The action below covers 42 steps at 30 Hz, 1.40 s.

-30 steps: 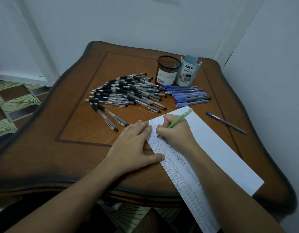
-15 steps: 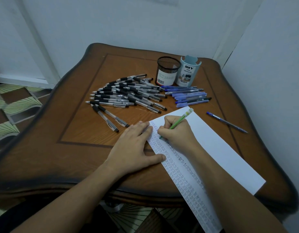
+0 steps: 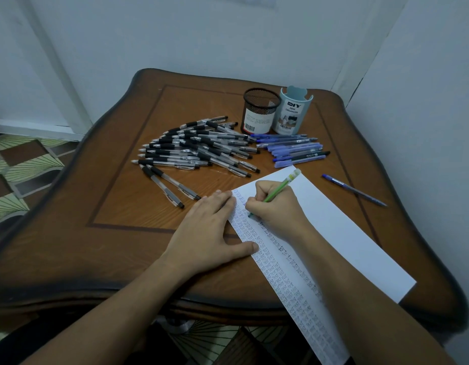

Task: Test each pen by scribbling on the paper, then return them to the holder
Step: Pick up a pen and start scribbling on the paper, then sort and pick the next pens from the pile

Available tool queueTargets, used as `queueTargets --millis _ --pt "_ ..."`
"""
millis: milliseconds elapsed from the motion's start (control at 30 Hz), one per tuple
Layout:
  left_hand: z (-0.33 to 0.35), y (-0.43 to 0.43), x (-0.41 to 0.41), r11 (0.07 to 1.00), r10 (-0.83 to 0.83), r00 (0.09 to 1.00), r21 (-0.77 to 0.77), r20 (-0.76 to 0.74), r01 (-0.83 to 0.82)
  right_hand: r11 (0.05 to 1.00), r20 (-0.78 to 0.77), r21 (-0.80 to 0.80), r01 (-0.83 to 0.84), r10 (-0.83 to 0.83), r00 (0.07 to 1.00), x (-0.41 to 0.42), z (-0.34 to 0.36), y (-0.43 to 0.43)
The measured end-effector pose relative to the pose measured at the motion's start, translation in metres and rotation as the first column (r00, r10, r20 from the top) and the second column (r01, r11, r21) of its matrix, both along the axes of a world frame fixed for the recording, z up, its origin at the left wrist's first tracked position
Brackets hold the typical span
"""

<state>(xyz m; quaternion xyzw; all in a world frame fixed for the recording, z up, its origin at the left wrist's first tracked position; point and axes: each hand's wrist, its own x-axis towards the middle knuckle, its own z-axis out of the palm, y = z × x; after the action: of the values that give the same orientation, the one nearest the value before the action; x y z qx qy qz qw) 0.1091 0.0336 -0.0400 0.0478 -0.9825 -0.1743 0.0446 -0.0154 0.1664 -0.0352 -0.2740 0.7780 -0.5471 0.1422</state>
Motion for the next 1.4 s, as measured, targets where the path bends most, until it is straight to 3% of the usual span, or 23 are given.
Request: queueTargets --millis 367,533,633,800,1000,1200,1400 --pt "-0.002 -0.001 -0.001 1.0 0.001 1.0 0.004 -0.007 -0.001 0.999 -0.026 0.024 0.048 -0.047 0.999 -0.002 -0.001 -0.001" --pt "-0.001 0.0 -0.002 1.0 0.0 1.0 0.009 0.031 -0.001 0.983 0.211 -0.131 0.129 -0.099 0.972 -0.012 0.004 -0.001" --pt "0.001 0.002 0.0 1.0 0.005 0.999 0.005 0.037 -0.005 0.99 0.299 -0.118 0.08 -0.042 0.953 -0.011 0.016 0.001" --pt "0.008 0.006 0.004 0.998 0.023 0.999 0.059 0.044 -0.026 0.991 0.166 0.117 0.062 -0.081 0.983 -0.009 0.036 -0.003" --pt "0.018 0.009 0.009 0.993 0.038 0.998 0.107 0.044 -0.043 0.94 0.044 0.333 -0.072 0.061 0.997 -0.002 0.055 0.008" --pt "0.031 0.003 0.016 0.945 0.135 0.991 0.304 -0.018 -0.123 0.896 -0.032 0.44 -0.056 0.078 0.996 0.01 0.062 0.011" --pt "0.051 -0.035 0.05 0.951 0.262 0.949 0.213 -0.176 -0.224 0.894 -0.049 0.423 -0.147 0.185 0.982 0.029 0.076 -0.02"
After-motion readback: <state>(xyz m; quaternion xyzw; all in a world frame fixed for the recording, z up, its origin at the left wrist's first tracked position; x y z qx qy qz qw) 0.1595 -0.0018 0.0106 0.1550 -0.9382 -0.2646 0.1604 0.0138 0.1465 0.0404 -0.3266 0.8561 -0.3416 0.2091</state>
